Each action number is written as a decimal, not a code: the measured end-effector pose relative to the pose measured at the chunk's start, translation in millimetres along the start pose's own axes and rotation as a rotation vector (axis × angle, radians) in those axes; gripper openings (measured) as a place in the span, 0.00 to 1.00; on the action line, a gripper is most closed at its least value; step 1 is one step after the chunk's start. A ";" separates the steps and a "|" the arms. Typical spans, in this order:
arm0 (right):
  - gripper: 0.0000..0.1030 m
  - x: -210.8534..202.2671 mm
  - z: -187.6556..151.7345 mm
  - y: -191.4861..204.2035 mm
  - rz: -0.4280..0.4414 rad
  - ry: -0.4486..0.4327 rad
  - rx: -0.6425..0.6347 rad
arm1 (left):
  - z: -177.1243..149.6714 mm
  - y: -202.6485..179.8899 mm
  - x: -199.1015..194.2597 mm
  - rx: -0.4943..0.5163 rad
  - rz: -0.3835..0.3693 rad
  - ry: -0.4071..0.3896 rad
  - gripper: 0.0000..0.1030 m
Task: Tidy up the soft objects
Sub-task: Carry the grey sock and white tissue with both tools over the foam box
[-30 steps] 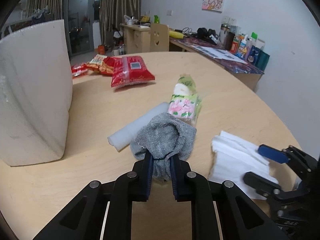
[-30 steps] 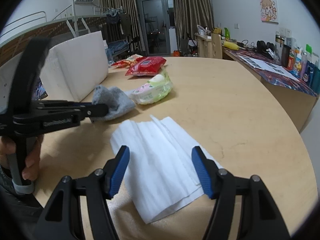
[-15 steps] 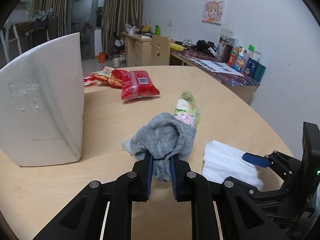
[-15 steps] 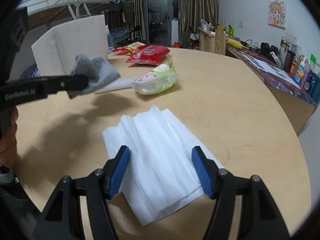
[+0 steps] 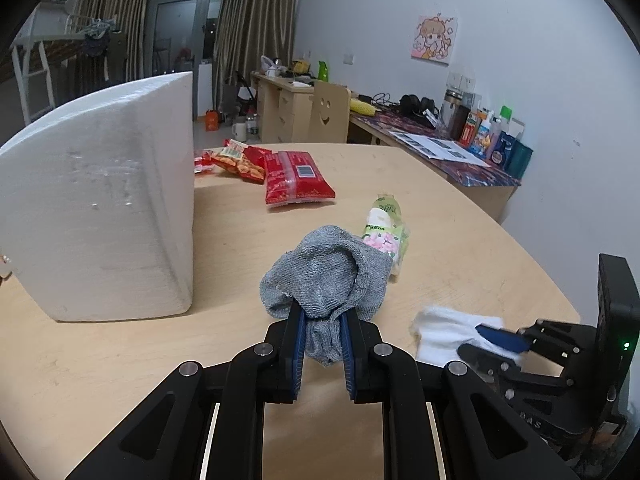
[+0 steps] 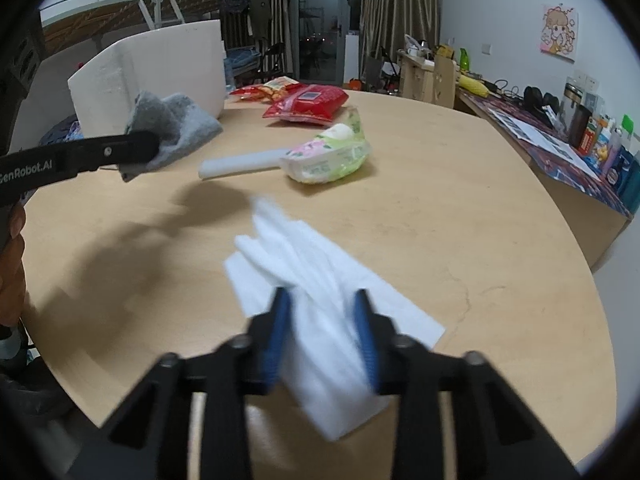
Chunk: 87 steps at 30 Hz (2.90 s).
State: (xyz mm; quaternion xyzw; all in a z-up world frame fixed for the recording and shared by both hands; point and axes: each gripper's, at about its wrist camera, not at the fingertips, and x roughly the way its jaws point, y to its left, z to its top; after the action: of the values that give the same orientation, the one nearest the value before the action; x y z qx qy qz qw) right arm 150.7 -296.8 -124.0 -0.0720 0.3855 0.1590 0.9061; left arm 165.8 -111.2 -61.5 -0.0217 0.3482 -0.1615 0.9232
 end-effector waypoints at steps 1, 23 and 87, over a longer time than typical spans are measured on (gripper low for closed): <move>0.13 -0.5 0.7 0.5 0.001 0.001 0.008 | -0.4 0.9 -2.4 -0.002 -0.003 -0.003 0.17; 0.10 -54.1 24.5 30.4 0.025 -0.198 0.073 | -8.7 22.0 -66.1 0.002 0.031 -0.123 0.17; 0.10 -69.8 148.5 165.7 0.307 -0.429 -0.175 | 28.8 110.1 -206.1 -0.041 0.324 -0.319 0.17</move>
State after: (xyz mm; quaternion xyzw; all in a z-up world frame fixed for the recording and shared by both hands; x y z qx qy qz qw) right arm 148.5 -119.9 27.8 -0.0553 0.1759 0.3389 0.9226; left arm 70.3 55.5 74.6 -0.0096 0.1997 0.0014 0.9798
